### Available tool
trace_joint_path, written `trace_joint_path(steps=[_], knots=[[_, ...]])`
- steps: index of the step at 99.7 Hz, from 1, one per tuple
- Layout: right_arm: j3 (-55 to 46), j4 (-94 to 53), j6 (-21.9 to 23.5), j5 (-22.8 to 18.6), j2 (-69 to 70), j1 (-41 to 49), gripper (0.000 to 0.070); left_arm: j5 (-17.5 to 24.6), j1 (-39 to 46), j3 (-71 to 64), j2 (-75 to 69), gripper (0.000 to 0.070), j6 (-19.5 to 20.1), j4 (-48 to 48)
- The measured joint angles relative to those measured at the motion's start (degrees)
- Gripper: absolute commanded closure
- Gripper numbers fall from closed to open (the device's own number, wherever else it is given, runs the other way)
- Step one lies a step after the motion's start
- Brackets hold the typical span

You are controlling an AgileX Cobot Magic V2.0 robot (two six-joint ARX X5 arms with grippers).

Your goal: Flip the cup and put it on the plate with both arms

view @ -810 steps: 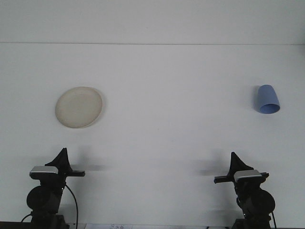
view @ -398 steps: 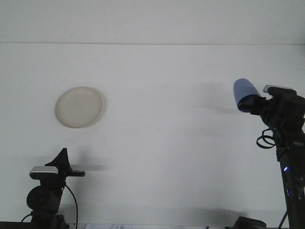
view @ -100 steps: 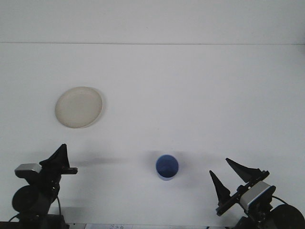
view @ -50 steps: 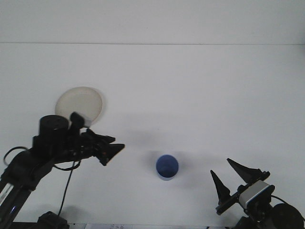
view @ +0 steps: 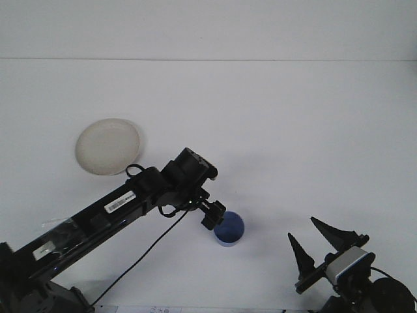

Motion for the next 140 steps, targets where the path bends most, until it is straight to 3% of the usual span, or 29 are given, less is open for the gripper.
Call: trace_joint_path(steps=[28,43,53,59,76,106,129,140], knots=[[0.0,-0.04,0.0,0.0,0.0,0.0,0.0262,-0.02,-0.7,0.11,6.91,0.022,-0.07,0.15],[0.0,-0.04,0.0,0.0,0.0,0.0,0.0262,-0.04,-2.12,0.11,8.04,0.0525,-0.04,0.15],[0.0,-0.04,0.0,0.02,0.0,0.0,0.0262,-0.04,-2.49,0.11,8.13,0.0596,-0.04,0.15],[0.0,-0.04,0.0,0.37,0.0,0.0,0.0262,-0.02,-2.58,0.11,8.26,0.0699,0.04,0.13],[0.0,-0.04,0.0,1.27,0.0,0.0,0.0262,-0.22,-2.8,0.68,8.35,0.069,0.66,-1.75],[0.0,-0.04,0.0,1.27,0.0,0.0,0.0262,-6.27,0.26,4.94,5.03,0.0692,4.5,-8.59],[0.0,-0.04,0.0,1.27,0.0,0.0,0.0262,-15.32,14.29,6.64,-7.41,0.0694,8.37,-11.32],[0.0,-0.02,0.0,1.27,0.0,0.0,0.0262,-16.11,24.92,7.1,-8.39,0.0694,9.57,-10.71]])
